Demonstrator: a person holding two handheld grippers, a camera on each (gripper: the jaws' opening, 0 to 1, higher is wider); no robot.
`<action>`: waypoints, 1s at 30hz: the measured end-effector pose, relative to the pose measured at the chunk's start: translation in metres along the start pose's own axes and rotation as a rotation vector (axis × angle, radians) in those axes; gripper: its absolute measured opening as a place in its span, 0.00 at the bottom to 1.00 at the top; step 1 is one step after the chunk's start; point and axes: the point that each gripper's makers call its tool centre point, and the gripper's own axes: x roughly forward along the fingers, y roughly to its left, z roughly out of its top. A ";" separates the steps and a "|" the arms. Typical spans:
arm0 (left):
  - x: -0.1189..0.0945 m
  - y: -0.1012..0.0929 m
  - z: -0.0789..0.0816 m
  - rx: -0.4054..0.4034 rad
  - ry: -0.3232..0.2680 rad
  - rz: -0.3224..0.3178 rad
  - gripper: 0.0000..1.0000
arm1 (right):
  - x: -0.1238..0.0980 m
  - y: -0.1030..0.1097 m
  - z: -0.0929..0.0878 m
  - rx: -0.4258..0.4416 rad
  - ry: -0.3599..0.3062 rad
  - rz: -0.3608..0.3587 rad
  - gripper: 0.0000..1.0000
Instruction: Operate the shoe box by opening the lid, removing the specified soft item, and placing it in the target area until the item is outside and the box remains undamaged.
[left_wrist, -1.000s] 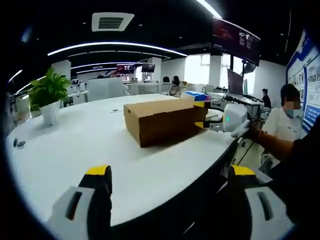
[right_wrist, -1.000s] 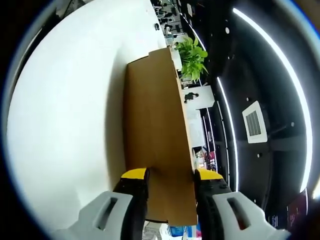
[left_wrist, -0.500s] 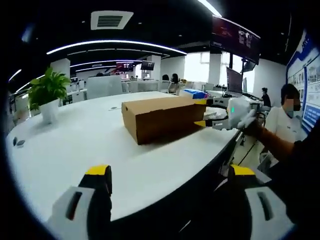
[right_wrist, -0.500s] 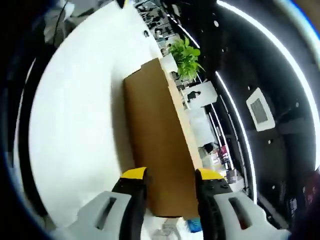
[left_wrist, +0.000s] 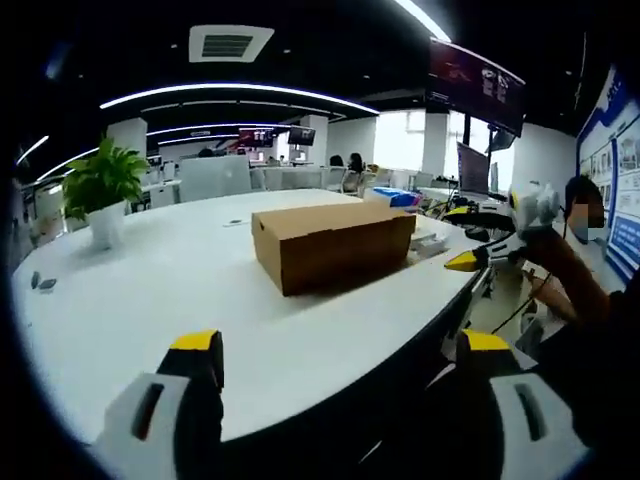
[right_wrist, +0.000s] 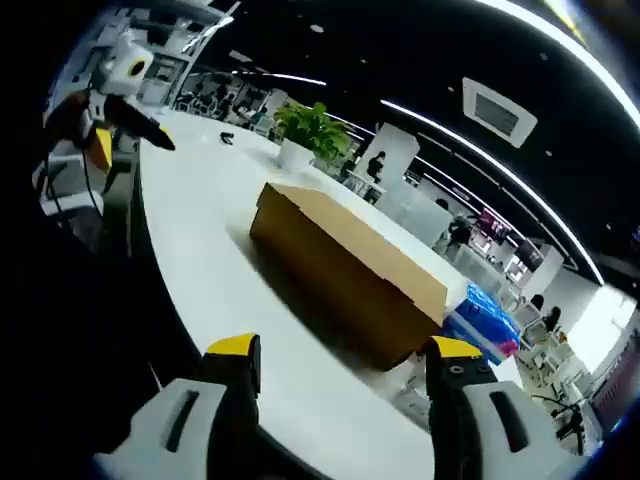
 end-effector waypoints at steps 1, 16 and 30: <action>-0.001 0.000 0.002 -0.001 -0.004 0.000 0.99 | -0.011 -0.002 0.000 0.055 0.003 -0.002 0.75; -0.025 0.008 0.019 -0.011 -0.037 0.044 0.99 | -0.057 -0.003 -0.035 0.276 0.063 0.009 0.83; -0.017 -0.013 0.022 -0.019 -0.018 -0.003 0.99 | -0.058 0.010 -0.029 0.263 0.033 0.026 0.82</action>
